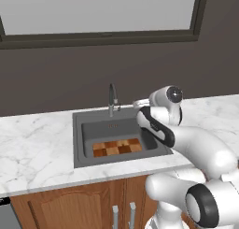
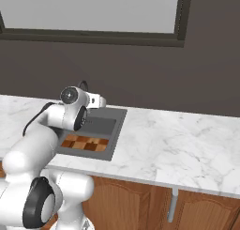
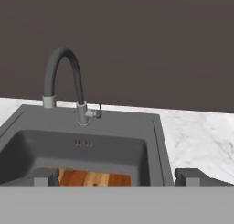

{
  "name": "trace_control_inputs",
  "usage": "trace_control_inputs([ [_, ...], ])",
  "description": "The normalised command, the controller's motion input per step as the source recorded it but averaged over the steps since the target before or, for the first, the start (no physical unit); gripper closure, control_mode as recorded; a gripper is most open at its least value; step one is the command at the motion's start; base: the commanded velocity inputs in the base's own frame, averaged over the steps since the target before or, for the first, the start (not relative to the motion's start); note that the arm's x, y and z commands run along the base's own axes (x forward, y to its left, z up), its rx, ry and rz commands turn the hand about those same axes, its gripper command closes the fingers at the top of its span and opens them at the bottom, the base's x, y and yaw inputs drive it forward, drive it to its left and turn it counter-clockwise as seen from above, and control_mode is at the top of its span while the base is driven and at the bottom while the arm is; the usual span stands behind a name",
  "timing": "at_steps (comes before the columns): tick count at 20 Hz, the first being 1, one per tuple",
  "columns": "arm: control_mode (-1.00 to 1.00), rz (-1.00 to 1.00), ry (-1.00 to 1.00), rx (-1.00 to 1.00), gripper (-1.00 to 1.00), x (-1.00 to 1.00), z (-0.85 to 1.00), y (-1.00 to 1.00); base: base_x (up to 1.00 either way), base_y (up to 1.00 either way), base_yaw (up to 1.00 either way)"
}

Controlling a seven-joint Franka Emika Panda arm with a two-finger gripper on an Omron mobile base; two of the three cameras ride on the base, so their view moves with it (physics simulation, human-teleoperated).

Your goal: Turn on the sink faucet with hot water and rinse the cutting board for ten seconds, then turn off the faucet. Push the cutting board to reach the water if necessary.

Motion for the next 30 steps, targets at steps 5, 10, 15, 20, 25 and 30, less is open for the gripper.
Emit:
trace_control_inputs([
  [5,-1.00,0.00,0.00,0.00,-1.00,0.31,0.00,0.00,0.00,0.00,0.00],
  [10,-1.00,0.00,0.00,0.00,-1.00,0.18,0.00,0.03,0.00,0.00,0.00],
  [15,-1.00,0.00,0.00,0.00,-1.00,0.09,0.00,0.09,0.00,0.00,0.00],
  [20,-1.00,0.00,0.00,0.00,-1.00,0.07,-0.01,0.07,0.00,0.00,0.00],
  [25,-1.00,0.00,0.00,0.00,-1.00,0.10,0.00,0.09,0.00,0.00,0.00],
  [30,-1.00,0.00,0.00,0.00,-1.00,0.04,0.00,0.11,0.00,0.00,0.00],
])
